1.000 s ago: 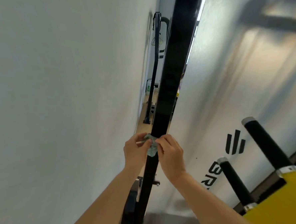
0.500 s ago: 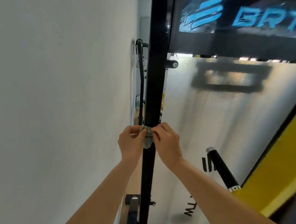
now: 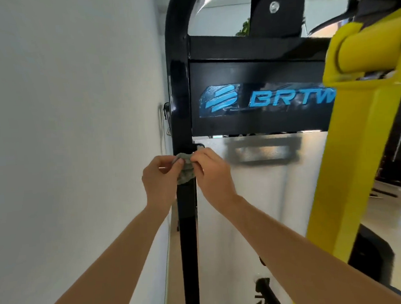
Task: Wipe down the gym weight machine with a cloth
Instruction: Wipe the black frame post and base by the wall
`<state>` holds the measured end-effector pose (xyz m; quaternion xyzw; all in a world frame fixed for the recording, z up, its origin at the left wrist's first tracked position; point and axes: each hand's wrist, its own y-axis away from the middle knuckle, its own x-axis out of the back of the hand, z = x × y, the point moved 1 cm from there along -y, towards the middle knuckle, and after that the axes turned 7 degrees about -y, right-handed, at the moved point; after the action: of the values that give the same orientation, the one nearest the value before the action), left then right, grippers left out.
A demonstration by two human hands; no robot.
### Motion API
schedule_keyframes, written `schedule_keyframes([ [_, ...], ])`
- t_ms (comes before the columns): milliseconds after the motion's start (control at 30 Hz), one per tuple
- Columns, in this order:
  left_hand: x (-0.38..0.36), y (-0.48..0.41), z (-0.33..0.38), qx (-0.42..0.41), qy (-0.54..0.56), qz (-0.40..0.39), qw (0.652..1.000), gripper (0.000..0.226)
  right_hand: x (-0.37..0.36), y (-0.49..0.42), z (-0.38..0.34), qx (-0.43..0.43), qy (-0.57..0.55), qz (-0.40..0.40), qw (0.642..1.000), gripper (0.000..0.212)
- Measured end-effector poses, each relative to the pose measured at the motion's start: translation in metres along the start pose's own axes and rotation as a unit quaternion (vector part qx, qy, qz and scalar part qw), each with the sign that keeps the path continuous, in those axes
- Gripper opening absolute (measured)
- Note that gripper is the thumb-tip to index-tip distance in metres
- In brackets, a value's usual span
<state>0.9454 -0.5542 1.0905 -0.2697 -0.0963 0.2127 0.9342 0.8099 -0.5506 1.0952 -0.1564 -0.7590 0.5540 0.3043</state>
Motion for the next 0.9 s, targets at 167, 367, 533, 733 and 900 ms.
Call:
schedule_keyframes([
  [167, 0.0, 0.012, 0.041, -0.106, -0.014, -0.065, 0.992, 0.008, 0.051, 0.007, -0.027, -0.09, -0.076, 0.089, 0.989, 0.001],
  [367, -0.001, 0.07, 0.048, -0.12, 0.002, -0.257, 0.959, 0.005, 0.129, 0.065, -0.059, -0.302, -0.155, 0.018, 0.941, 0.01],
  [533, -0.003, 0.12, 0.051, -0.132, -0.049, -0.372, 0.918, 0.013, 0.183, 0.12, -0.069, -0.306, -0.112, 0.006, 0.945, 0.016],
  [733, -0.039, 0.179, 0.055, -0.108, -0.077, -0.389, 0.912, 0.024, 0.236, 0.174, -0.035, -0.195, -0.002, 0.057, 0.979, 0.016],
  [900, -0.083, 0.216, 0.06, -0.094, -0.076, -0.244, 0.962, 0.021, 0.254, 0.183, -0.006, -0.241, -0.058, 0.123, 0.961, 0.02],
])
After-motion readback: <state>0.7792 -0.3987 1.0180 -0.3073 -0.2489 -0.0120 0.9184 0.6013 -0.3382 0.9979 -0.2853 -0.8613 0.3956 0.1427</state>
